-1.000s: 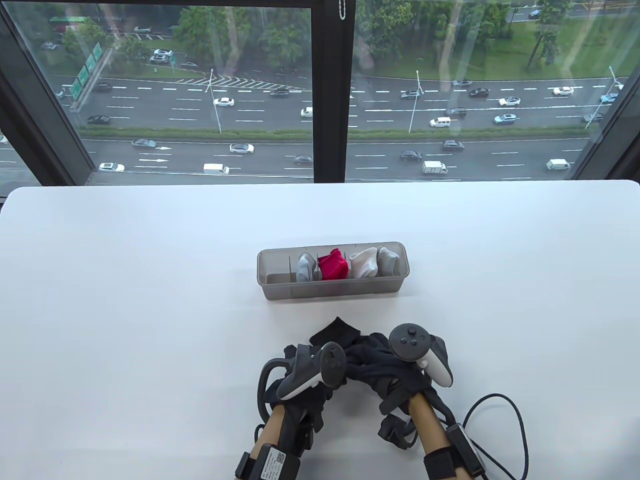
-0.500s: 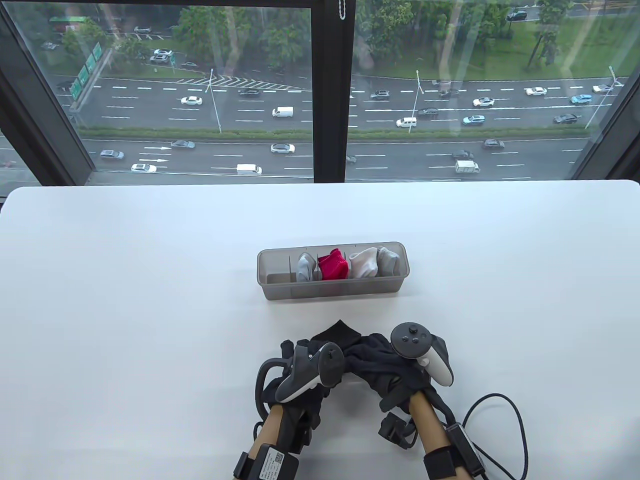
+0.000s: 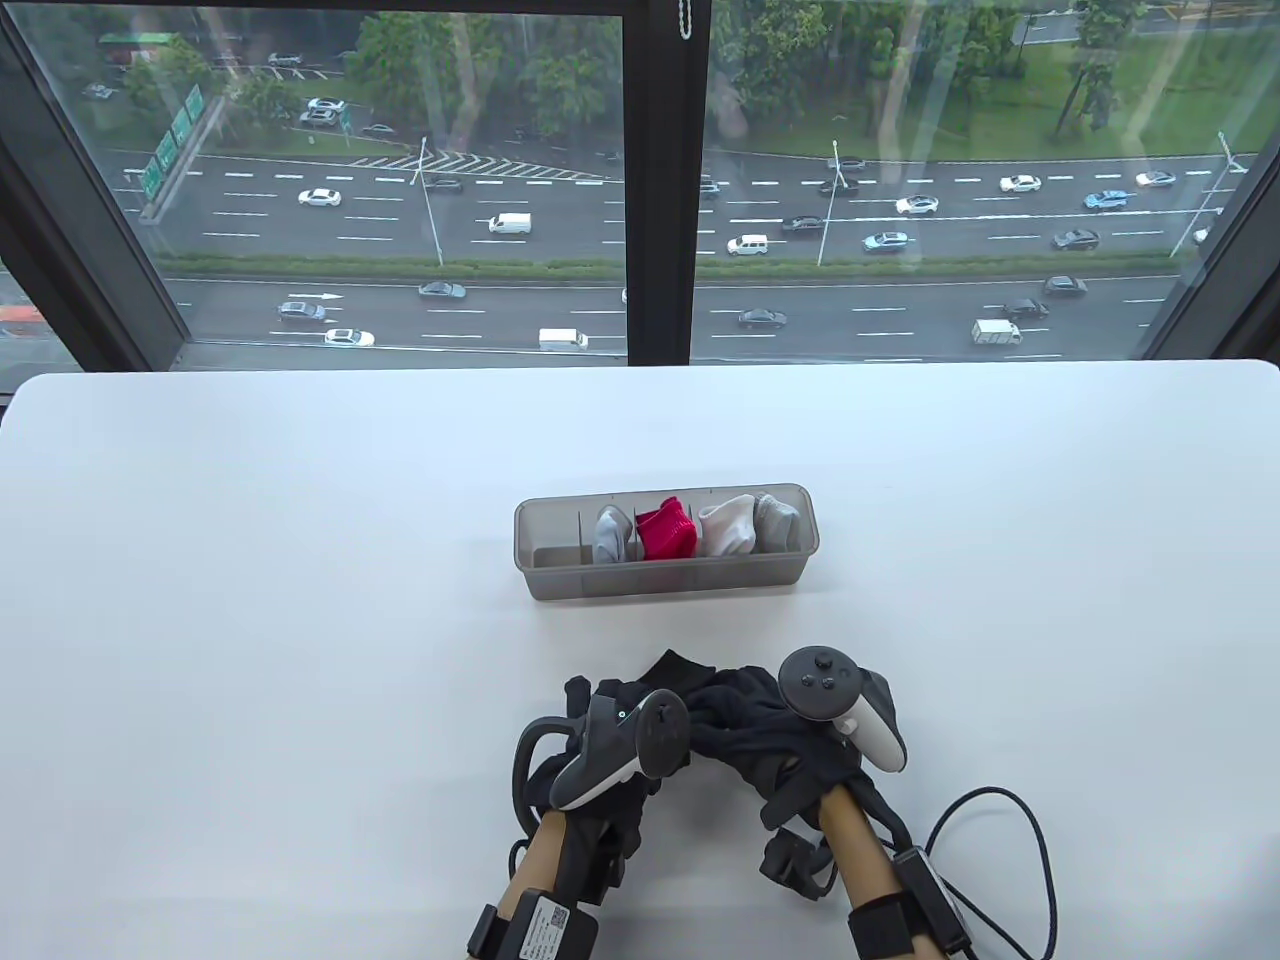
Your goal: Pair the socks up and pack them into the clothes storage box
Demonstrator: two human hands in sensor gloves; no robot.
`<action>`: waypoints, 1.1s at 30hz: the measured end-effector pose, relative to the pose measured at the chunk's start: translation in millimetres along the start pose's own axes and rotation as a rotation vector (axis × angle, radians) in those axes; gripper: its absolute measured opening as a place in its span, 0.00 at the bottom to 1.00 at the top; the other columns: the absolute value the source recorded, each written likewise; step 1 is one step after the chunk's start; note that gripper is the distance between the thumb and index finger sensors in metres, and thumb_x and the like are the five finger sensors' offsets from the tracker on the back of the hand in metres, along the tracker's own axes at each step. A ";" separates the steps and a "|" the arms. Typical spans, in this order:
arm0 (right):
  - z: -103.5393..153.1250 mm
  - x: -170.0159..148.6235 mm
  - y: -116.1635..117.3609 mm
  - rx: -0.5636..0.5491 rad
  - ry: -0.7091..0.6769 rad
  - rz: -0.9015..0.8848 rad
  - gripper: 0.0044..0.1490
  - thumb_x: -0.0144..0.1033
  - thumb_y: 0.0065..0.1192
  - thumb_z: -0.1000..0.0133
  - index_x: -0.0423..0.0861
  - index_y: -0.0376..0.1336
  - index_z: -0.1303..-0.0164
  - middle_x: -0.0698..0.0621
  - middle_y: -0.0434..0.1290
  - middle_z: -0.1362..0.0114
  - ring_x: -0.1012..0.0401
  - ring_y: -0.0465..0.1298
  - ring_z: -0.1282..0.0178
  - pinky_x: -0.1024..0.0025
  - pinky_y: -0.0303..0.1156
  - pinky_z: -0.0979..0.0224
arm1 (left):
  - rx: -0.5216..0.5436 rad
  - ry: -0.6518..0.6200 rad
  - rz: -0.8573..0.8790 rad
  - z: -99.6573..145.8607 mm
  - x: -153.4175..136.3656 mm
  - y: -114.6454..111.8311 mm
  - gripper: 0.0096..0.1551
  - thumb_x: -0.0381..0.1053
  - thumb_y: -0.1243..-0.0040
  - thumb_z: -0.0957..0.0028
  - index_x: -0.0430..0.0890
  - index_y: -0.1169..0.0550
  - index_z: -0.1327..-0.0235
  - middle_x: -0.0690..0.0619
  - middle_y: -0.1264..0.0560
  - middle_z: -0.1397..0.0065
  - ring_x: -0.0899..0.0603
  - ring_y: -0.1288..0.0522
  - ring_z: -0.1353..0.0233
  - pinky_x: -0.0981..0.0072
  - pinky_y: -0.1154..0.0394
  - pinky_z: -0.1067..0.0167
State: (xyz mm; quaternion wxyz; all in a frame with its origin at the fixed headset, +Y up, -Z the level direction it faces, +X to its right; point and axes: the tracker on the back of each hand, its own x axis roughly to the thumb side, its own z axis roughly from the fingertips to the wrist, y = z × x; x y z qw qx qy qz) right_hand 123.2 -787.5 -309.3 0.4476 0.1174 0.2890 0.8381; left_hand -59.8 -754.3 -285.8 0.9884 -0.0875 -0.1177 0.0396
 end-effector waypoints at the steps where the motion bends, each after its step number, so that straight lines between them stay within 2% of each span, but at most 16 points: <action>1: 0.0 -0.9 -0.4 -0.003 0.005 -0.002 0.29 0.53 0.55 0.41 0.56 0.60 0.29 0.42 0.39 0.11 0.49 0.26 0.14 0.49 0.17 0.19 | 0.021 0.002 0.003 0.9 -0.5 1.1 0.38 0.63 0.41 0.50 0.52 0.40 0.31 0.50 0.36 0.20 0.38 0.38 0.16 0.35 0.48 0.18; 2: 0.1 -1.5 -0.8 -0.007 0.004 -0.010 0.29 0.53 0.54 0.40 0.55 0.60 0.30 0.42 0.39 0.11 0.49 0.26 0.14 0.50 0.17 0.19 | 0.037 -0.002 0.009 1.5 -0.7 2.3 0.40 0.63 0.41 0.51 0.54 0.42 0.29 0.50 0.36 0.19 0.38 0.38 0.16 0.35 0.48 0.18; 4: 0.4 -1.6 -1.5 -0.009 0.007 -0.043 0.29 0.53 0.53 0.40 0.54 0.60 0.30 0.42 0.40 0.11 0.49 0.26 0.14 0.51 0.17 0.19 | 0.091 -0.019 0.034 3.2 -0.5 4.9 0.33 0.61 0.40 0.51 0.55 0.35 0.33 0.52 0.31 0.22 0.40 0.33 0.18 0.36 0.45 0.18; 6: 1.5 -1.7 -0.8 -0.040 0.007 -0.035 0.31 0.54 0.54 0.40 0.55 0.59 0.28 0.42 0.39 0.11 0.49 0.26 0.14 0.51 0.18 0.18 | 0.087 -0.020 0.027 3.2 1.1 5.6 0.29 0.59 0.41 0.49 0.54 0.30 0.34 0.54 0.27 0.25 0.41 0.31 0.19 0.37 0.44 0.19; 9: 1.7 -0.3 -0.2 -0.047 0.004 0.011 0.40 0.53 0.58 0.41 0.63 0.48 0.19 0.41 0.37 0.11 0.47 0.26 0.14 0.49 0.20 0.18 | 0.055 -0.022 -0.022 2.6 0.7 3.3 0.29 0.59 0.47 0.48 0.53 0.30 0.34 0.53 0.27 0.24 0.41 0.31 0.18 0.37 0.44 0.19; 11: 1.5 0.2 -0.4 -0.053 0.006 0.003 0.34 0.53 0.57 0.40 0.63 0.53 0.23 0.41 0.38 0.10 0.47 0.27 0.14 0.48 0.20 0.18 | -0.011 -0.027 -0.026 1.5 0.8 1.0 0.29 0.61 0.51 0.46 0.51 0.32 0.34 0.52 0.28 0.24 0.39 0.33 0.18 0.37 0.45 0.19; 13: 1.4 -0.5 -0.3 -0.035 0.002 -0.005 0.30 0.52 0.57 0.40 0.59 0.57 0.26 0.41 0.38 0.11 0.47 0.27 0.14 0.49 0.19 0.18 | -0.027 -0.015 -0.033 0.8 2.0 0.0 0.29 0.63 0.48 0.48 0.50 0.32 0.38 0.51 0.30 0.24 0.38 0.34 0.18 0.36 0.45 0.18; 16: 1.4 0.4 0.3 -0.005 -0.006 -0.016 0.29 0.54 0.55 0.38 0.55 0.59 0.29 0.42 0.37 0.10 0.48 0.26 0.14 0.49 0.17 0.19 | -0.021 0.004 -0.070 0.4 2.9 0.3 0.31 0.64 0.42 0.51 0.51 0.32 0.40 0.50 0.30 0.24 0.38 0.34 0.18 0.36 0.45 0.18; 19: 1.9 -0.8 -0.5 -0.027 -0.001 -0.025 0.29 0.55 0.52 0.37 0.50 0.62 0.32 0.42 0.39 0.11 0.49 0.27 0.14 0.49 0.18 0.19 | 0.010 0.012 -0.055 1.7 1.4 2.1 0.40 0.65 0.42 0.52 0.52 0.40 0.31 0.49 0.36 0.20 0.37 0.37 0.17 0.36 0.45 0.19; 21: 2.4 -1.3 -1.6 -0.041 0.000 -0.053 0.29 0.56 0.50 0.37 0.49 0.63 0.33 0.42 0.39 0.11 0.48 0.27 0.14 0.50 0.19 0.18 | 0.075 -0.008 -0.017 3.5 0.8 4.9 0.36 0.63 0.39 0.52 0.52 0.35 0.33 0.51 0.31 0.22 0.39 0.33 0.18 0.37 0.43 0.19; 22: 2.9 -1.6 -1.7 -0.053 0.001 -0.067 0.29 0.56 0.50 0.37 0.51 0.62 0.31 0.42 0.39 0.10 0.48 0.27 0.14 0.50 0.19 0.18 | 0.120 -0.018 -0.002 4.2 1.1 7.0 0.32 0.62 0.38 0.52 0.52 0.31 0.36 0.52 0.27 0.26 0.40 0.29 0.21 0.39 0.40 0.20; 23: 3.4 -1.7 -1.6 -0.065 -0.002 -0.067 0.31 0.56 0.51 0.39 0.54 0.60 0.28 0.41 0.39 0.10 0.48 0.27 0.14 0.50 0.19 0.18 | 0.122 -0.014 -0.005 4.4 1.3 8.0 0.30 0.62 0.38 0.52 0.52 0.28 0.38 0.53 0.23 0.29 0.41 0.25 0.23 0.40 0.37 0.21; 25: 3.7 -1.2 -2.4 -0.069 -0.014 -0.052 0.41 0.57 0.56 0.42 0.62 0.49 0.18 0.41 0.38 0.10 0.46 0.27 0.14 0.49 0.20 0.17 | 0.091 -0.014 -0.027 4.6 0.8 6.9 0.30 0.63 0.41 0.52 0.53 0.26 0.38 0.53 0.22 0.29 0.42 0.24 0.24 0.40 0.37 0.21; 26: 3.6 -0.9 -2.8 -0.059 -0.021 -0.041 0.44 0.57 0.59 0.43 0.63 0.47 0.18 0.41 0.37 0.10 0.46 0.27 0.14 0.48 0.20 0.18 | 0.081 -0.013 -0.026 3.9 0.5 6.0 0.30 0.63 0.43 0.51 0.52 0.25 0.38 0.53 0.21 0.29 0.42 0.24 0.24 0.40 0.37 0.21; 30: 4.0 2.7 -4.7 -0.081 -0.018 0.011 0.32 0.52 0.61 0.42 0.60 0.59 0.26 0.43 0.39 0.09 0.46 0.29 0.13 0.45 0.23 0.16 | -0.009 -0.018 -0.037 1.8 0.3 2.0 0.29 0.66 0.48 0.50 0.51 0.28 0.40 0.54 0.25 0.29 0.41 0.27 0.22 0.39 0.40 0.20; 33: 2.9 2.5 -2.9 -0.045 -0.020 -0.009 0.30 0.53 0.57 0.41 0.56 0.61 0.28 0.42 0.39 0.10 0.46 0.28 0.13 0.45 0.21 0.17 | -0.021 0.006 -0.070 0.7 1.5 1.8 0.30 0.66 0.42 0.52 0.51 0.30 0.42 0.51 0.27 0.26 0.39 0.29 0.21 0.37 0.41 0.19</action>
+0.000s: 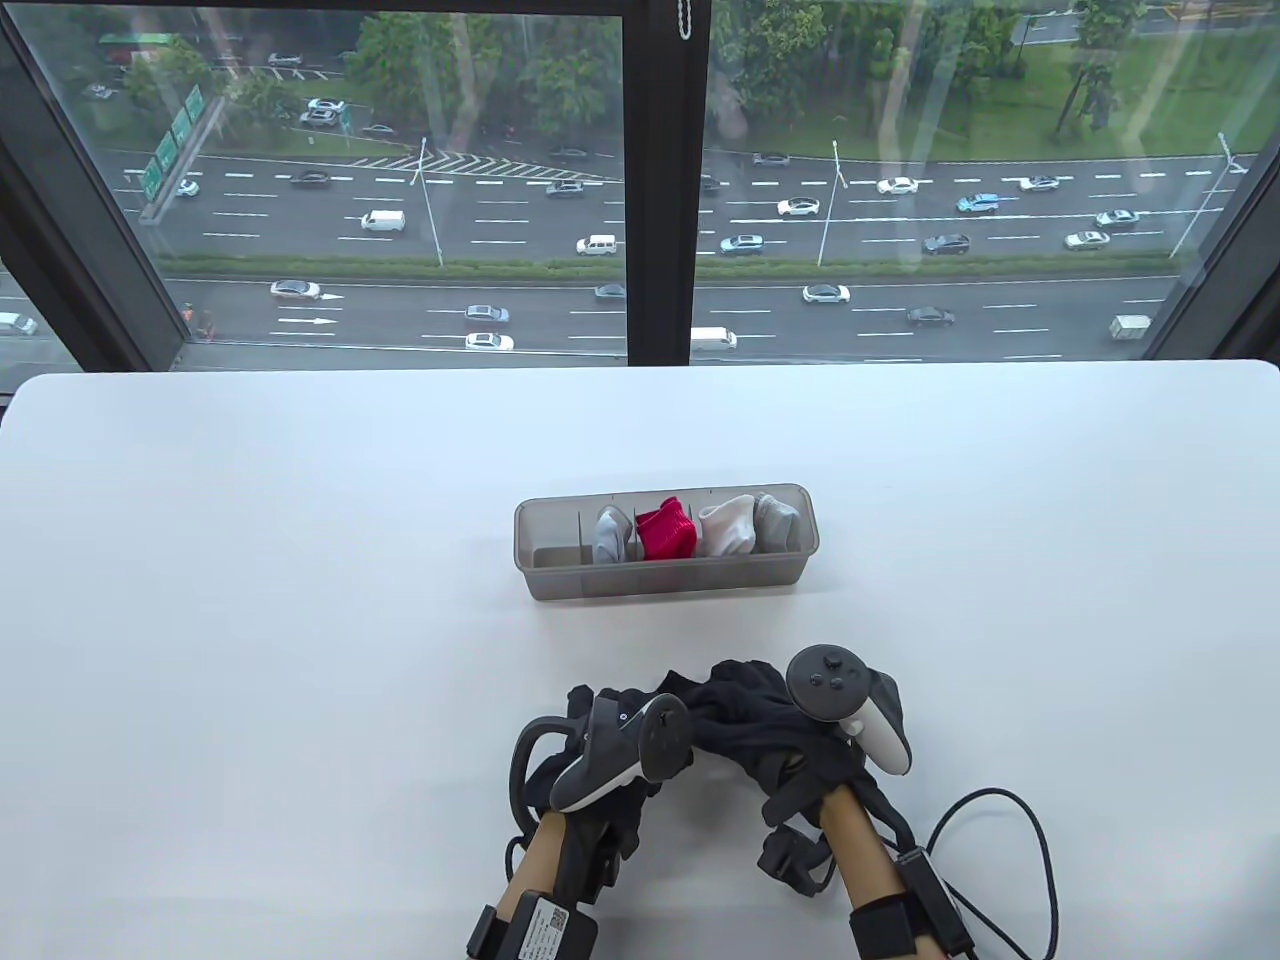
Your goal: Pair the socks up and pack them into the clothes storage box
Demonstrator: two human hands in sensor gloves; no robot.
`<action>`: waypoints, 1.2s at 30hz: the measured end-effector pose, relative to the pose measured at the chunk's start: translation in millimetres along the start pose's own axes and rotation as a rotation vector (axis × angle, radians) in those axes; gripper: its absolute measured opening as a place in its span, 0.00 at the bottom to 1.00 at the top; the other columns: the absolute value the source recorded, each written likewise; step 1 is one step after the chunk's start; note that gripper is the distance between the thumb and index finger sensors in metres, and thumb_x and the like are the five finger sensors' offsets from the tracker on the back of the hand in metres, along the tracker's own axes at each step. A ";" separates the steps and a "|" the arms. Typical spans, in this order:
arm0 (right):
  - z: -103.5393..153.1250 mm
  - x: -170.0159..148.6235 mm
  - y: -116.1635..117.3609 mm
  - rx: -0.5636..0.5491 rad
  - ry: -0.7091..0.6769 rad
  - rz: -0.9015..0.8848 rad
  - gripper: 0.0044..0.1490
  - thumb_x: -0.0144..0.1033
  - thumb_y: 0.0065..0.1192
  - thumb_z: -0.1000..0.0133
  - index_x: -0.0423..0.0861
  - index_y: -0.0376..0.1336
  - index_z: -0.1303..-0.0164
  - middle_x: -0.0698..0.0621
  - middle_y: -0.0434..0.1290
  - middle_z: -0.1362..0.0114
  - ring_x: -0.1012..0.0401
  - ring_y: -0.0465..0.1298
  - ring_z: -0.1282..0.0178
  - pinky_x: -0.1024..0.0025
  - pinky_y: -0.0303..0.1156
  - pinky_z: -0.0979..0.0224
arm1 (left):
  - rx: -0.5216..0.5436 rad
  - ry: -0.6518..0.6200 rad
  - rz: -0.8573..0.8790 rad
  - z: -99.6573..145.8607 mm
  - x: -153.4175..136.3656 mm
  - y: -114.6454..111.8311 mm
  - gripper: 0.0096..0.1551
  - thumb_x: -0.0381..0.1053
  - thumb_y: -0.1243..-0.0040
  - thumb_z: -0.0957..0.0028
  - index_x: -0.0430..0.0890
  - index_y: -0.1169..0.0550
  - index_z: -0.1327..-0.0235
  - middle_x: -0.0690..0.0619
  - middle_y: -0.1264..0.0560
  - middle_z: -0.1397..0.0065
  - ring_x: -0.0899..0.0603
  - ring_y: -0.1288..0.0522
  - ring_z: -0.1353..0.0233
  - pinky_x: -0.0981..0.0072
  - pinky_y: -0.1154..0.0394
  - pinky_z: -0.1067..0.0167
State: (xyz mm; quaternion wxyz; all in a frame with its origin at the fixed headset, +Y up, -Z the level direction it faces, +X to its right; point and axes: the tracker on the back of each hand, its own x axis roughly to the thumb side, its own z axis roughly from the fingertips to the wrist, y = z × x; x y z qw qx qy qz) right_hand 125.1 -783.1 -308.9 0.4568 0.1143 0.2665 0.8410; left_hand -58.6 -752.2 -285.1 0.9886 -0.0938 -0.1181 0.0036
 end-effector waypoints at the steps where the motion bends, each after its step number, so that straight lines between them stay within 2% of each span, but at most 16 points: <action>1: -0.2 -0.1 0.4 0.002 0.004 -0.008 0.29 0.52 0.56 0.40 0.54 0.61 0.29 0.42 0.40 0.10 0.47 0.28 0.13 0.46 0.21 0.17 | -0.015 0.007 -0.012 -0.1 0.2 -0.5 0.32 0.66 0.41 0.52 0.51 0.31 0.40 0.51 0.29 0.24 0.39 0.31 0.20 0.37 0.42 0.19; 5: -0.7 -2.7 0.7 -0.040 0.026 0.002 0.28 0.52 0.46 0.36 0.48 0.65 0.34 0.43 0.42 0.10 0.48 0.29 0.13 0.50 0.21 0.16 | 0.007 0.042 -0.006 0.6 -1.3 0.6 0.42 0.67 0.42 0.52 0.53 0.44 0.31 0.48 0.39 0.18 0.36 0.38 0.16 0.37 0.44 0.19; 7: -0.3 -2.4 -0.2 -0.041 0.022 -0.026 0.29 0.53 0.44 0.36 0.49 0.64 0.33 0.43 0.42 0.10 0.47 0.29 0.13 0.50 0.22 0.16 | 0.100 0.023 0.033 3.3 -2.2 4.7 0.37 0.64 0.39 0.53 0.53 0.37 0.34 0.50 0.33 0.22 0.39 0.31 0.20 0.38 0.40 0.20; 9: 0.8 -2.7 -0.1 -0.069 0.013 -0.037 0.30 0.55 0.47 0.38 0.52 0.61 0.29 0.42 0.41 0.10 0.47 0.29 0.13 0.49 0.22 0.16 | 0.123 0.017 0.036 4.8 -1.1 6.9 0.32 0.62 0.39 0.52 0.52 0.30 0.36 0.52 0.25 0.29 0.42 0.24 0.26 0.41 0.37 0.21; 10: 1.6 -2.6 -1.1 -0.058 -0.002 -0.038 0.37 0.57 0.51 0.41 0.59 0.53 0.20 0.42 0.39 0.10 0.46 0.28 0.13 0.47 0.21 0.16 | 0.122 0.015 0.008 4.8 -0.6 6.7 0.32 0.61 0.39 0.52 0.52 0.29 0.36 0.52 0.23 0.30 0.42 0.23 0.27 0.41 0.37 0.21; 12: 1.5 -2.1 -0.9 -0.012 -0.021 -0.045 0.45 0.58 0.58 0.44 0.61 0.48 0.17 0.41 0.36 0.09 0.46 0.27 0.14 0.46 0.20 0.17 | 0.119 0.015 -0.014 4.4 -0.1 6.2 0.32 0.61 0.43 0.51 0.52 0.28 0.33 0.52 0.22 0.32 0.42 0.22 0.29 0.41 0.36 0.21; 13: 1.8 -1.1 -0.3 -0.002 -0.006 -0.022 0.43 0.56 0.61 0.44 0.61 0.49 0.18 0.41 0.36 0.09 0.46 0.26 0.14 0.46 0.20 0.17 | 0.103 0.013 -0.016 3.7 0.6 5.7 0.32 0.61 0.45 0.50 0.51 0.29 0.32 0.51 0.22 0.33 0.42 0.21 0.30 0.41 0.36 0.21; 16: 1.5 1.7 -1.7 -0.065 -0.008 0.037 0.32 0.53 0.58 0.42 0.60 0.59 0.26 0.43 0.41 0.09 0.46 0.30 0.13 0.44 0.24 0.16 | 0.046 -0.006 -0.039 3.0 3.2 2.4 0.33 0.62 0.50 0.49 0.50 0.33 0.33 0.52 0.23 0.38 0.44 0.23 0.34 0.42 0.36 0.22; 20: 1.5 0.9 -0.5 -0.023 -0.012 -0.017 0.31 0.52 0.54 0.40 0.51 0.62 0.28 0.43 0.42 0.10 0.46 0.30 0.13 0.45 0.22 0.16 | 0.058 0.001 -0.051 2.6 4.9 3.0 0.32 0.65 0.41 0.53 0.51 0.32 0.39 0.55 0.23 0.45 0.46 0.22 0.40 0.44 0.33 0.24; 22: 1.4 1.9 0.1 -0.026 -0.008 -0.013 0.31 0.52 0.51 0.40 0.48 0.63 0.31 0.43 0.44 0.11 0.46 0.30 0.13 0.45 0.23 0.16 | 0.059 -0.002 -0.061 3.4 5.8 2.5 0.34 0.65 0.39 0.54 0.52 0.33 0.38 0.55 0.24 0.42 0.46 0.22 0.38 0.43 0.33 0.24; 24: 1.2 1.2 0.3 -0.046 0.004 0.013 0.31 0.53 0.49 0.39 0.45 0.65 0.34 0.42 0.46 0.11 0.46 0.32 0.13 0.46 0.24 0.16 | 0.079 -0.016 -0.059 4.7 6.1 2.3 0.43 0.65 0.39 0.54 0.53 0.42 0.28 0.51 0.31 0.25 0.42 0.28 0.26 0.41 0.38 0.21; 26: 1.5 -0.5 -1.6 -0.077 0.004 0.000 0.31 0.55 0.48 0.39 0.46 0.66 0.36 0.42 0.48 0.12 0.46 0.34 0.12 0.47 0.25 0.15 | 0.151 -0.030 -0.025 6.6 5.3 5.2 0.39 0.62 0.38 0.53 0.61 0.41 0.30 0.50 0.32 0.23 0.42 0.27 0.25 0.41 0.38 0.20; 29: 4.0 -1.5 -4.0 -0.119 -0.002 -0.013 0.34 0.56 0.52 0.41 0.55 0.58 0.25 0.42 0.46 0.11 0.45 0.34 0.12 0.45 0.25 0.15 | 0.163 -0.035 0.005 7.2 4.7 8.3 0.34 0.61 0.37 0.52 0.58 0.33 0.32 0.53 0.24 0.31 0.44 0.22 0.31 0.43 0.35 0.22; 31: 3.6 -1.5 -4.2 -0.070 -0.034 -0.017 0.43 0.58 0.58 0.45 0.59 0.52 0.19 0.42 0.42 0.10 0.45 0.32 0.12 0.43 0.25 0.16 | 0.136 -0.023 -0.026 6.6 4.3 7.1 0.33 0.62 0.41 0.50 0.55 0.31 0.31 0.53 0.22 0.34 0.45 0.20 0.34 0.43 0.34 0.23; 33: 2.9 -0.8 -2.3 -0.011 -0.020 0.008 0.45 0.56 0.63 0.45 0.60 0.49 0.18 0.41 0.41 0.10 0.45 0.31 0.13 0.45 0.22 0.16 | 0.117 -0.019 -0.023 5.3 3.5 5.7 0.34 0.63 0.45 0.49 0.51 0.32 0.31 0.53 0.21 0.37 0.45 0.20 0.36 0.43 0.33 0.23; 36: 1.9 3.9 -1.7 -0.065 -0.022 0.089 0.37 0.53 0.62 0.44 0.57 0.58 0.24 0.42 0.46 0.10 0.45 0.35 0.12 0.42 0.27 0.15 | 0.092 -0.030 -0.029 5.4 3.9 4.4 0.34 0.66 0.47 0.52 0.50 0.29 0.36 0.55 0.20 0.43 0.45 0.19 0.39 0.43 0.32 0.24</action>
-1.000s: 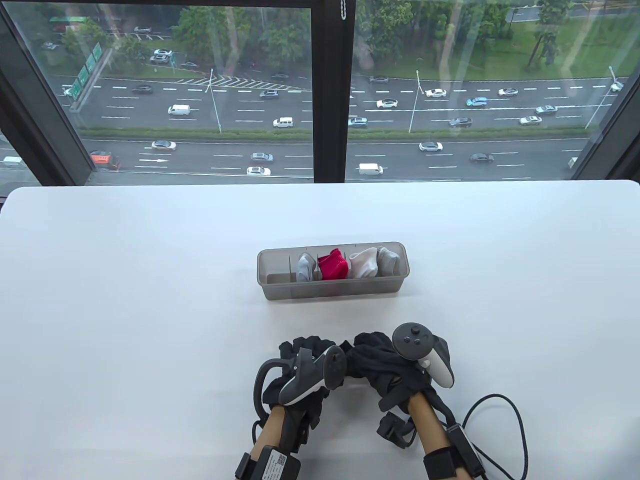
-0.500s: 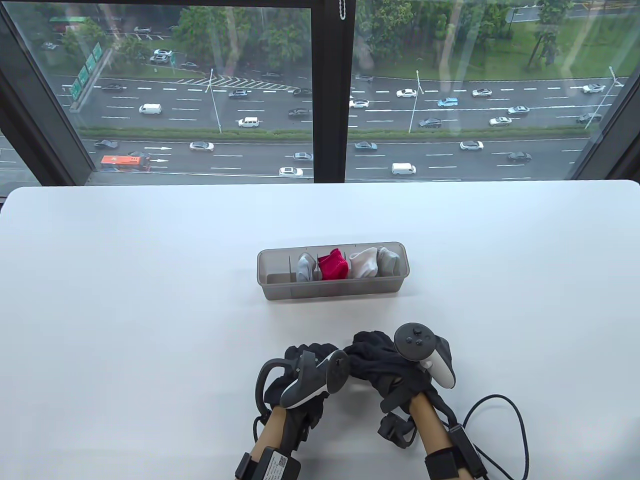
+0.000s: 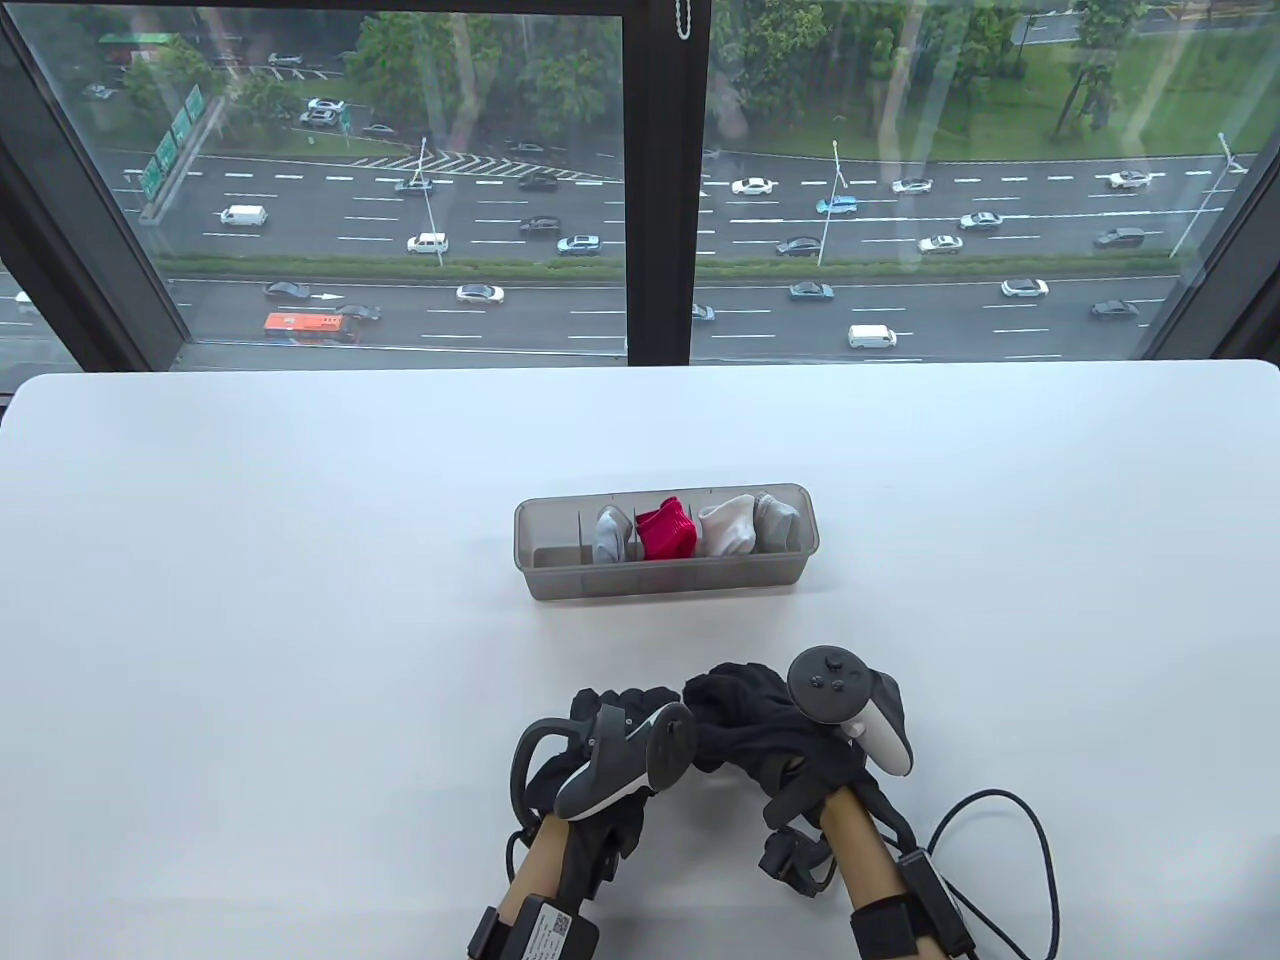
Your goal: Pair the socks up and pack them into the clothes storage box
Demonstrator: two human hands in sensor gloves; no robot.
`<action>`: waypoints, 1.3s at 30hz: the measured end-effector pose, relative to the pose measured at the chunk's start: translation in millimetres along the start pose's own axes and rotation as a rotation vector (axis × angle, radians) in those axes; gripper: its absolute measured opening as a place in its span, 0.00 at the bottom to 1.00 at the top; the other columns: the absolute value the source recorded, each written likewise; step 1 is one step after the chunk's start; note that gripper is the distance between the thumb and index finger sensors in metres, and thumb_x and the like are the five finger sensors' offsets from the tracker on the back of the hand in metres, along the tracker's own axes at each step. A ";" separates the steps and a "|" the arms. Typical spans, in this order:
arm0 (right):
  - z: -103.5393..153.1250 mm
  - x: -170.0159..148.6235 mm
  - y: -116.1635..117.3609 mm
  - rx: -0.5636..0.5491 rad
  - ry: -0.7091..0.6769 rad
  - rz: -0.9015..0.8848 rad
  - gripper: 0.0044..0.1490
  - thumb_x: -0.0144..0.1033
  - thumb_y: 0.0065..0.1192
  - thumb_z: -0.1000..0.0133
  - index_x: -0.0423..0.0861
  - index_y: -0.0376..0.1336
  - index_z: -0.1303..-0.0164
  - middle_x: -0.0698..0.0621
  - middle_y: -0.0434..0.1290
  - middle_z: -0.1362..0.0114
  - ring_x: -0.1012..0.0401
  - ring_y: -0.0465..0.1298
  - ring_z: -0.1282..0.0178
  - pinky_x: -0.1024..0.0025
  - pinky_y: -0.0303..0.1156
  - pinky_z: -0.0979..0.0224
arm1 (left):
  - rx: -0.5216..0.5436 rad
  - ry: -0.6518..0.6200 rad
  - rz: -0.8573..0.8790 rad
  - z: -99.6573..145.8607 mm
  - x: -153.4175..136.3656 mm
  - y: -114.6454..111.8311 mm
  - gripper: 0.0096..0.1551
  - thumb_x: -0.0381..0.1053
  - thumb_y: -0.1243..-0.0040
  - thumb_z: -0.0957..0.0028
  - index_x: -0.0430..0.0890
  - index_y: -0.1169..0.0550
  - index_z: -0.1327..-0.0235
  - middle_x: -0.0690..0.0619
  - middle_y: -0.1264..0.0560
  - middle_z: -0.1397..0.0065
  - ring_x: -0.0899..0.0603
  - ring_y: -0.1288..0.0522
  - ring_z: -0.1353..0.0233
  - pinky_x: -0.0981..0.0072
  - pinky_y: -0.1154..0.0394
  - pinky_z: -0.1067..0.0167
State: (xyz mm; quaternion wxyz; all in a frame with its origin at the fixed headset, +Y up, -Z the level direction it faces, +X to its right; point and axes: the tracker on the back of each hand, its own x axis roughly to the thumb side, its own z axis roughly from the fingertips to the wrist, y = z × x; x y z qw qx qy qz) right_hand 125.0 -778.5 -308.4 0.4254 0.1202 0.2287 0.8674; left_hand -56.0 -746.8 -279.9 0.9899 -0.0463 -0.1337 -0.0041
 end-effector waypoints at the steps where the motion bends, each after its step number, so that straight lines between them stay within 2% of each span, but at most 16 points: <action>1: -0.1 0.6 0.8 0.013 0.001 0.005 0.36 0.53 0.61 0.44 0.55 0.59 0.25 0.42 0.48 0.11 0.45 0.35 0.12 0.42 0.28 0.15 | 0.000 0.007 -0.007 -0.3 0.1 0.6 0.34 0.67 0.46 0.55 0.51 0.29 0.39 0.55 0.20 0.46 0.46 0.19 0.40 0.43 0.32 0.24; 4: -0.3 1.2 2.4 0.049 -0.002 -0.020 0.34 0.52 0.58 0.43 0.50 0.62 0.28 0.42 0.50 0.12 0.45 0.35 0.12 0.43 0.26 0.15 | -0.016 0.011 -0.004 0.3 -1.2 0.1 0.35 0.68 0.42 0.56 0.52 0.30 0.40 0.56 0.21 0.46 0.46 0.20 0.39 0.42 0.33 0.23; 7: 0.0 0.3 2.9 0.043 0.011 -0.035 0.33 0.52 0.53 0.41 0.44 0.64 0.32 0.41 0.50 0.12 0.45 0.35 0.12 0.45 0.26 0.15 | -0.027 0.017 -0.007 0.8 -1.0 0.3 0.47 0.69 0.40 0.57 0.54 0.42 0.28 0.52 0.32 0.24 0.42 0.28 0.24 0.39 0.39 0.20; 8: -0.1 -0.3 2.6 0.034 0.002 -0.038 0.33 0.53 0.52 0.41 0.45 0.64 0.32 0.41 0.50 0.13 0.46 0.35 0.12 0.45 0.27 0.15 | 0.009 0.014 0.006 1.7 -0.4 2.3 0.45 0.67 0.39 0.56 0.55 0.43 0.28 0.51 0.33 0.23 0.41 0.29 0.23 0.39 0.39 0.20; 11: 0.8 0.0 2.5 0.016 0.010 -0.082 0.34 0.53 0.52 0.40 0.47 0.61 0.28 0.42 0.48 0.12 0.45 0.34 0.12 0.45 0.26 0.14 | 0.058 -0.007 0.015 3.7 1.9 6.3 0.37 0.63 0.38 0.53 0.56 0.36 0.30 0.52 0.28 0.27 0.42 0.25 0.27 0.40 0.37 0.21; 14: 1.6 5.7 1.1 0.042 -0.012 -0.013 0.44 0.53 0.62 0.44 0.55 0.51 0.18 0.42 0.44 0.10 0.44 0.34 0.12 0.41 0.28 0.15 | 0.021 -0.014 -0.025 3.1 3.1 5.4 0.35 0.63 0.41 0.51 0.54 0.33 0.30 0.52 0.24 0.30 0.43 0.21 0.31 0.41 0.35 0.22; 21: 0.3 9.2 3.1 0.082 -0.013 0.076 0.36 0.51 0.61 0.43 0.51 0.59 0.26 0.41 0.51 0.12 0.44 0.39 0.11 0.41 0.31 0.14 | -0.036 -0.011 -0.042 0.9 3.3 0.3 0.37 0.67 0.46 0.55 0.51 0.32 0.35 0.54 0.22 0.42 0.46 0.20 0.41 0.44 0.32 0.24; 23: 1.1 8.7 0.7 0.079 -0.023 0.050 0.34 0.51 0.60 0.42 0.49 0.60 0.27 0.42 0.50 0.12 0.44 0.38 0.11 0.41 0.32 0.13 | -0.009 -0.007 -0.059 1.7 4.6 0.0 0.42 0.69 0.45 0.56 0.52 0.37 0.31 0.53 0.26 0.35 0.44 0.22 0.36 0.42 0.34 0.23; 24: 1.4 7.0 0.2 0.081 -0.017 0.022 0.34 0.51 0.57 0.41 0.45 0.61 0.29 0.41 0.49 0.12 0.44 0.38 0.12 0.41 0.32 0.13 | -0.015 0.000 -0.078 2.2 5.5 0.1 0.48 0.71 0.45 0.57 0.54 0.45 0.27 0.50 0.34 0.24 0.43 0.26 0.29 0.41 0.37 0.21; 25: 1.8 5.8 0.2 0.076 -0.008 0.014 0.34 0.51 0.56 0.41 0.44 0.62 0.30 0.41 0.50 0.13 0.44 0.38 0.12 0.42 0.32 0.13 | 0.010 -0.003 -0.080 3.0 5.9 1.2 0.48 0.70 0.44 0.57 0.58 0.48 0.27 0.50 0.38 0.21 0.43 0.29 0.26 0.41 0.38 0.20; 27: 1.6 3.4 -1.2 0.053 -0.015 -0.048 0.34 0.52 0.55 0.41 0.42 0.62 0.30 0.40 0.51 0.13 0.43 0.39 0.12 0.43 0.32 0.13 | 0.076 -0.021 -0.057 3.4 6.7 2.9 0.42 0.66 0.42 0.55 0.60 0.42 0.28 0.51 0.33 0.23 0.43 0.26 0.29 0.42 0.37 0.21; 31: 2.5 6.6 -2.8 0.068 -0.040 -0.036 0.44 0.51 0.63 0.43 0.50 0.52 0.19 0.42 0.50 0.11 0.42 0.41 0.11 0.41 0.34 0.13 | 0.047 -0.009 -0.025 1.6 1.6 2.1 0.37 0.63 0.44 0.52 0.55 0.34 0.28 0.52 0.24 0.31 0.45 0.19 0.37 0.44 0.32 0.24; 33: 3.4 8.9 -3.1 0.088 -0.054 -0.056 0.45 0.45 0.64 0.41 0.56 0.46 0.17 0.47 0.59 0.14 0.45 0.50 0.11 0.40 0.38 0.12 | 0.006 -0.012 0.014 0.1 -2.7 0.6 0.38 0.63 0.47 0.51 0.51 0.34 0.28 0.52 0.22 0.35 0.46 0.18 0.42 0.45 0.30 0.25; 36: 4.0 10.0 -5.6 -0.008 -0.075 -0.078 0.38 0.44 0.62 0.40 0.54 0.53 0.20 0.47 0.71 0.25 0.49 0.65 0.20 0.42 0.48 0.13 | 0.002 -0.028 0.092 0.0 -6.0 -0.1 0.38 0.66 0.49 0.51 0.49 0.34 0.30 0.52 0.19 0.44 0.47 0.17 0.49 0.46 0.27 0.28; 38: 5.0 9.2 -8.0 -0.050 -0.093 -0.074 0.36 0.46 0.61 0.40 0.51 0.56 0.22 0.47 0.74 0.31 0.51 0.70 0.25 0.43 0.50 0.13 | 0.010 -0.026 0.094 0.2 -6.3 1.7 0.44 0.67 0.47 0.52 0.53 0.42 0.24 0.53 0.22 0.37 0.45 0.18 0.42 0.45 0.31 0.25; 39: 6.4 9.4 -9.4 -0.052 -0.097 -0.090 0.36 0.46 0.60 0.39 0.50 0.55 0.22 0.47 0.75 0.33 0.52 0.71 0.27 0.43 0.51 0.13 | 0.018 -0.027 0.082 1.2 -5.8 0.8 0.49 0.69 0.46 0.54 0.58 0.48 0.20 0.51 0.28 0.25 0.43 0.23 0.30 0.42 0.35 0.22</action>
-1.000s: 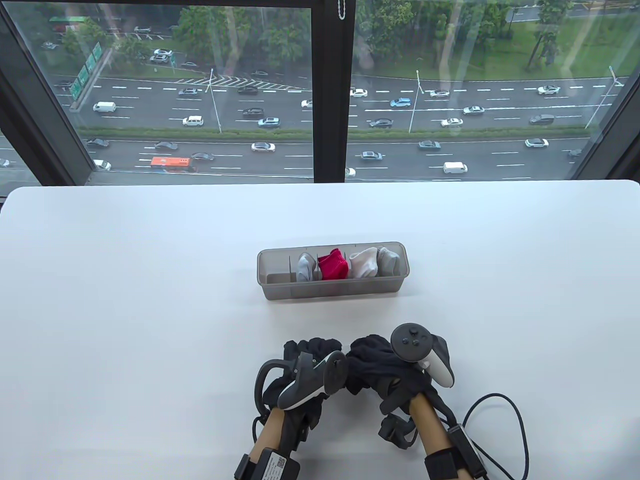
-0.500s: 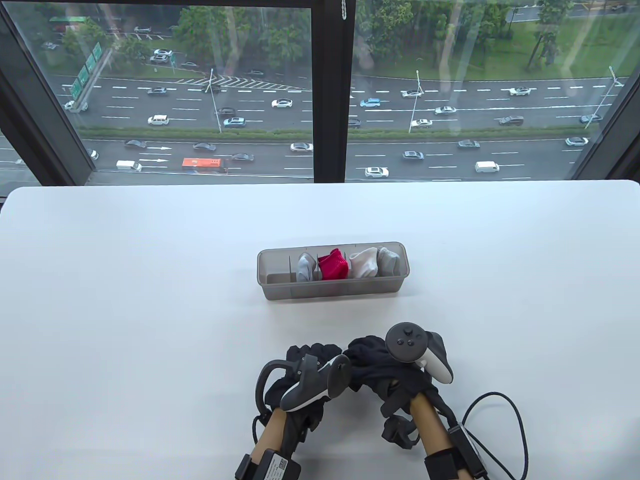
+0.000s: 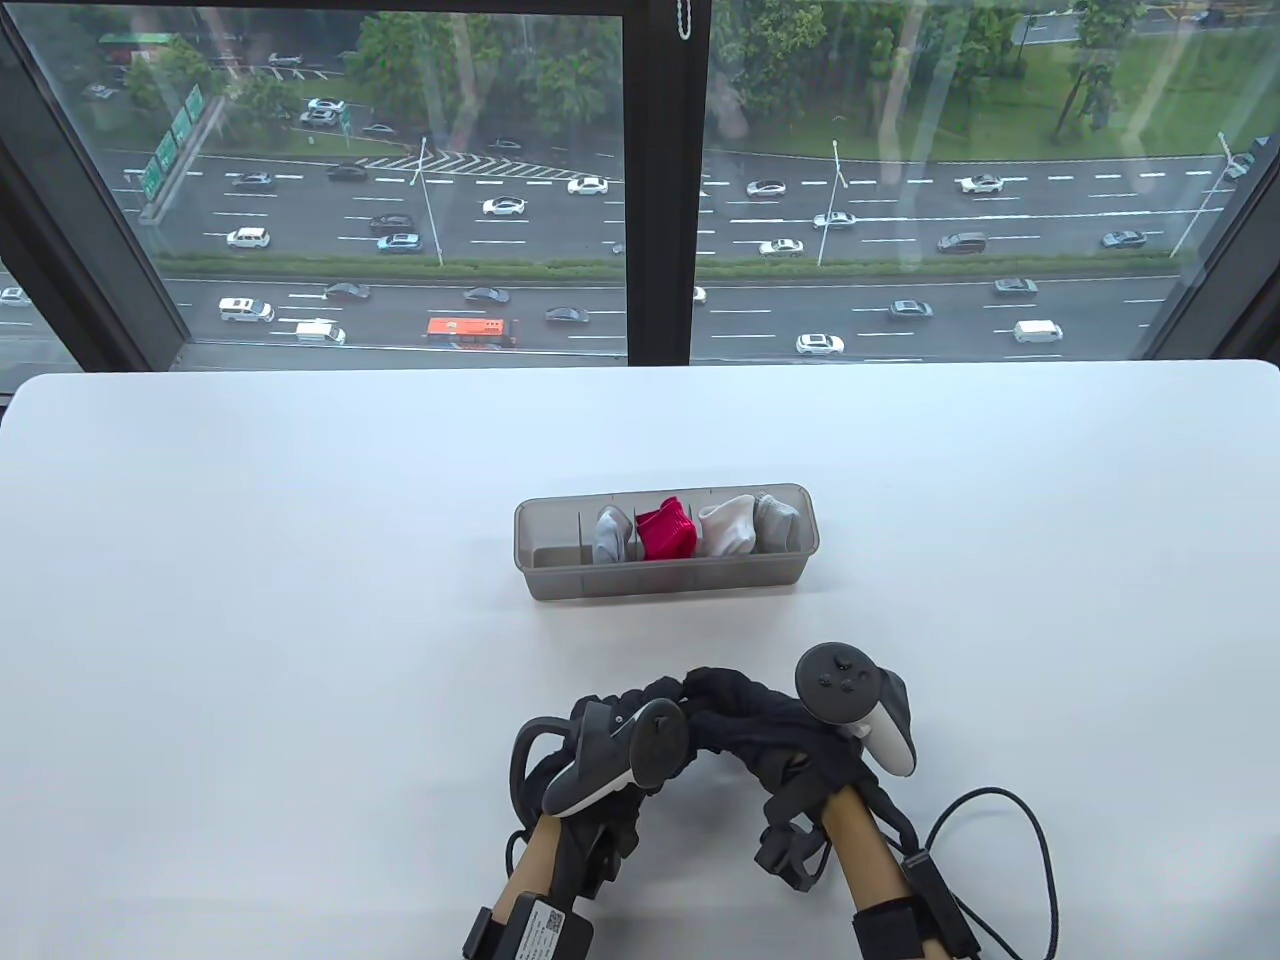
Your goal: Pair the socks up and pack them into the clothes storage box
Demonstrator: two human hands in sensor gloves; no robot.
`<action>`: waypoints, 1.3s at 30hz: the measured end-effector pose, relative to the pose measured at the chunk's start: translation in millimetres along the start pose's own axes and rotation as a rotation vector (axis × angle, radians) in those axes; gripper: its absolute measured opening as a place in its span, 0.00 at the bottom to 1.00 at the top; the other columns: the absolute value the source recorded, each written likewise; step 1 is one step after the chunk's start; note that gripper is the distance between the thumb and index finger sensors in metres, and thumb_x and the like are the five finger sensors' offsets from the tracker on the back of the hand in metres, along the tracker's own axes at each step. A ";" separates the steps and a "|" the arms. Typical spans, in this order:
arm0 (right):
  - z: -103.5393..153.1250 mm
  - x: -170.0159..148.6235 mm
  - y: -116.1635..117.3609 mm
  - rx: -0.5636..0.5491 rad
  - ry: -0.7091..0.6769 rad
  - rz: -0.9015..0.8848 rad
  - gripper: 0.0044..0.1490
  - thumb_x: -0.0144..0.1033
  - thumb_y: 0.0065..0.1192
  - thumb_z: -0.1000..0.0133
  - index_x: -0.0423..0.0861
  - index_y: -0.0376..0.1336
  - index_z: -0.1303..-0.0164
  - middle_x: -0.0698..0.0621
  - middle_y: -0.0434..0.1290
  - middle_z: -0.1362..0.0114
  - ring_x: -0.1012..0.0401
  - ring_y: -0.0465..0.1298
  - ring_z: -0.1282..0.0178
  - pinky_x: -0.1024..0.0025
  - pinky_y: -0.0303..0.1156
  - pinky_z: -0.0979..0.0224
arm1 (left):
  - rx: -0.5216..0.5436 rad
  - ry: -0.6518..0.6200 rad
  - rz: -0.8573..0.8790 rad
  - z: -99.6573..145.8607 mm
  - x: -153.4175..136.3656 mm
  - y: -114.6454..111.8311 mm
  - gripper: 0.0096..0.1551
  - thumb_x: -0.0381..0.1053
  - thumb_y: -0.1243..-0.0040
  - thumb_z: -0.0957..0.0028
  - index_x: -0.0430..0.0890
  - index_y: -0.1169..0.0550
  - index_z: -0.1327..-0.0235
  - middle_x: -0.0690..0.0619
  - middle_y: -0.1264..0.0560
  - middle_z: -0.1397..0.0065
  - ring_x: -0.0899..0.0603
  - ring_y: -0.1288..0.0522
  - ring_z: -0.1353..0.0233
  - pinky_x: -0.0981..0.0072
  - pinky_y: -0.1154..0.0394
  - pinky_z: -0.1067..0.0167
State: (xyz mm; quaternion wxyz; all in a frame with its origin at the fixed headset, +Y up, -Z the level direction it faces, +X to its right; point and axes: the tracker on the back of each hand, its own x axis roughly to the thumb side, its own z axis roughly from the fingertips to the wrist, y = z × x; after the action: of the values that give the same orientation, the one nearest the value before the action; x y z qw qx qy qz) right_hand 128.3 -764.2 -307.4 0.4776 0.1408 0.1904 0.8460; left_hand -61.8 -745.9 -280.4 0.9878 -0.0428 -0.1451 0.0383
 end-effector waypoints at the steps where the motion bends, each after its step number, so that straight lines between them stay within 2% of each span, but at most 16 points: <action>1: 0.9 0.3 -0.8 -0.012 -0.001 -0.013 0.36 0.47 0.60 0.39 0.49 0.55 0.23 0.47 0.75 0.35 0.52 0.72 0.29 0.43 0.52 0.13 | 0.011 0.004 -0.015 -0.5 0.0 -1.2 0.49 0.69 0.45 0.54 0.62 0.49 0.20 0.50 0.39 0.16 0.41 0.31 0.21 0.39 0.39 0.20; 2: 1.2 0.5 -0.9 -0.019 -0.001 -0.024 0.36 0.47 0.60 0.39 0.48 0.55 0.23 0.47 0.75 0.36 0.53 0.72 0.30 0.43 0.52 0.13 | 0.046 0.028 -0.042 -0.3 -0.7 -0.5 0.45 0.67 0.45 0.53 0.64 0.47 0.23 0.52 0.41 0.15 0.42 0.33 0.20 0.40 0.40 0.19; 4: 0.9 0.2 1.1 -0.015 0.000 -0.070 0.40 0.50 0.57 0.39 0.48 0.49 0.20 0.48 0.74 0.37 0.54 0.72 0.31 0.45 0.53 0.13 | 0.112 0.010 0.023 -0.6 -1.5 2.0 0.38 0.63 0.44 0.51 0.61 0.40 0.26 0.56 0.28 0.26 0.46 0.24 0.29 0.44 0.35 0.21; 9: 1.1 1.1 1.6 0.042 -0.068 -0.235 0.56 0.49 0.66 0.43 0.51 0.36 0.15 0.46 0.67 0.27 0.50 0.62 0.21 0.41 0.46 0.12 | 0.043 0.021 0.206 -1.7 -12.4 4.6 0.37 0.65 0.48 0.49 0.50 0.35 0.30 0.56 0.19 0.43 0.48 0.16 0.45 0.47 0.28 0.27; 12: 1.4 0.6 -0.1 0.040 -0.085 -0.276 0.57 0.45 0.68 0.42 0.51 0.36 0.15 0.46 0.66 0.25 0.50 0.61 0.19 0.41 0.46 0.12 | -0.002 0.030 0.408 -3.2 -20.0 1.9 0.37 0.66 0.48 0.50 0.47 0.32 0.31 0.54 0.17 0.47 0.47 0.15 0.48 0.46 0.27 0.28; 14: 1.4 0.8 -0.8 0.035 -0.072 -0.270 0.53 0.41 0.67 0.41 0.51 0.39 0.15 0.48 0.65 0.25 0.50 0.61 0.19 0.41 0.46 0.12 | -0.008 0.011 0.483 -3.3 -21.7 -0.1 0.37 0.66 0.48 0.50 0.47 0.31 0.32 0.55 0.16 0.48 0.46 0.14 0.48 0.46 0.27 0.29; 16: 1.7 1.0 -0.1 -0.009 -0.038 -0.203 0.47 0.46 0.64 0.41 0.50 0.45 0.15 0.45 0.61 0.22 0.47 0.56 0.17 0.40 0.44 0.13 | -0.003 -0.027 0.491 -2.8 -19.4 0.4 0.38 0.67 0.48 0.50 0.48 0.32 0.31 0.56 0.16 0.46 0.47 0.14 0.46 0.46 0.27 0.27; 18: 1.7 0.0 1.6 -0.014 -0.036 -0.145 0.42 0.50 0.58 0.41 0.49 0.52 0.18 0.41 0.54 0.15 0.43 0.49 0.14 0.41 0.43 0.13 | -0.009 -0.058 0.506 -2.5 -18.4 1.7 0.41 0.67 0.47 0.50 0.50 0.37 0.27 0.55 0.20 0.35 0.46 0.17 0.37 0.43 0.31 0.24; 21: 2.7 -2.3 0.7 -0.032 -0.032 -0.218 0.35 0.49 0.54 0.37 0.55 0.52 0.19 0.39 0.44 0.09 0.38 0.44 0.12 0.38 0.45 0.13 | -0.087 -0.090 0.511 -1.7 -20.6 1.1 0.48 0.73 0.52 0.52 0.52 0.40 0.19 0.49 0.26 0.22 0.40 0.23 0.27 0.37 0.36 0.22; 24: 3.0 -2.3 2.4 0.035 -0.041 -0.318 0.34 0.49 0.52 0.35 0.56 0.48 0.19 0.38 0.44 0.09 0.36 0.49 0.13 0.39 0.51 0.14 | -0.047 -0.099 0.534 -1.3 -21.0 2.5 0.43 0.70 0.65 0.47 0.52 0.37 0.20 0.49 0.25 0.22 0.39 0.22 0.28 0.37 0.36 0.23; 26: 3.0 1.6 4.7 0.027 -0.042 -0.282 0.35 0.47 0.51 0.34 0.50 0.47 0.19 0.36 0.48 0.10 0.37 0.56 0.15 0.44 0.60 0.16 | -0.050 -0.068 0.552 -1.4 -24.0 2.7 0.40 0.67 0.70 0.44 0.52 0.33 0.21 0.47 0.23 0.24 0.38 0.22 0.30 0.37 0.35 0.24; 30: 1.4 6.7 10.3 -0.073 -0.036 -0.129 0.35 0.43 0.54 0.36 0.46 0.48 0.21 0.34 0.57 0.16 0.45 0.70 0.23 0.56 0.71 0.23 | -0.026 0.064 0.430 0.0 -26.3 4.6 0.38 0.66 0.64 0.44 0.49 0.24 0.30 0.47 0.17 0.35 0.38 0.18 0.38 0.39 0.32 0.27; 32: 1.1 4.8 9.8 -0.072 -0.032 -0.148 0.36 0.41 0.57 0.37 0.45 0.50 0.21 0.35 0.61 0.18 0.45 0.71 0.25 0.55 0.71 0.24 | 0.044 0.113 0.415 2.1 -28.0 9.1 0.37 0.66 0.55 0.47 0.49 0.30 0.29 0.50 0.19 0.37 0.41 0.18 0.38 0.41 0.31 0.26; 34: 1.0 3.7 8.8 -0.046 -0.044 -0.175 0.37 0.38 0.59 0.37 0.45 0.49 0.20 0.37 0.63 0.20 0.45 0.70 0.25 0.54 0.69 0.23 | 0.111 0.105 0.430 4.1 -27.8 14.2 0.42 0.65 0.47 0.48 0.51 0.40 0.22 0.50 0.24 0.30 0.42 0.20 0.33 0.41 0.32 0.25; 37: 0.2 3.4 9.8 0.000 -0.035 -0.202 0.41 0.37 0.61 0.37 0.45 0.46 0.18 0.38 0.62 0.19 0.45 0.69 0.25 0.54 0.68 0.22 | 0.187 0.056 0.495 5.5 -24.8 17.8 0.31 0.57 0.42 0.45 0.49 0.31 0.29 0.51 0.18 0.37 0.44 0.16 0.40 0.43 0.29 0.27; 39: -0.1 1.8 12.6 0.044 -0.019 -0.220 0.45 0.39 0.62 0.38 0.44 0.44 0.16 0.39 0.61 0.20 0.45 0.67 0.23 0.49 0.65 0.20 | 0.203 0.045 0.497 6.1 -25.1 18.0 0.27 0.56 0.42 0.45 0.48 0.26 0.34 0.52 0.15 0.41 0.44 0.14 0.43 0.45 0.28 0.28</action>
State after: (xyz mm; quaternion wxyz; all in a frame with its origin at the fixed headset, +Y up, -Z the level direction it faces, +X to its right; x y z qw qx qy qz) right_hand 117.8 -768.6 -301.7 0.5663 0.1375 0.2187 0.7827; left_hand -88.7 -729.8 -283.4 0.9502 0.0214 -0.1033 0.2931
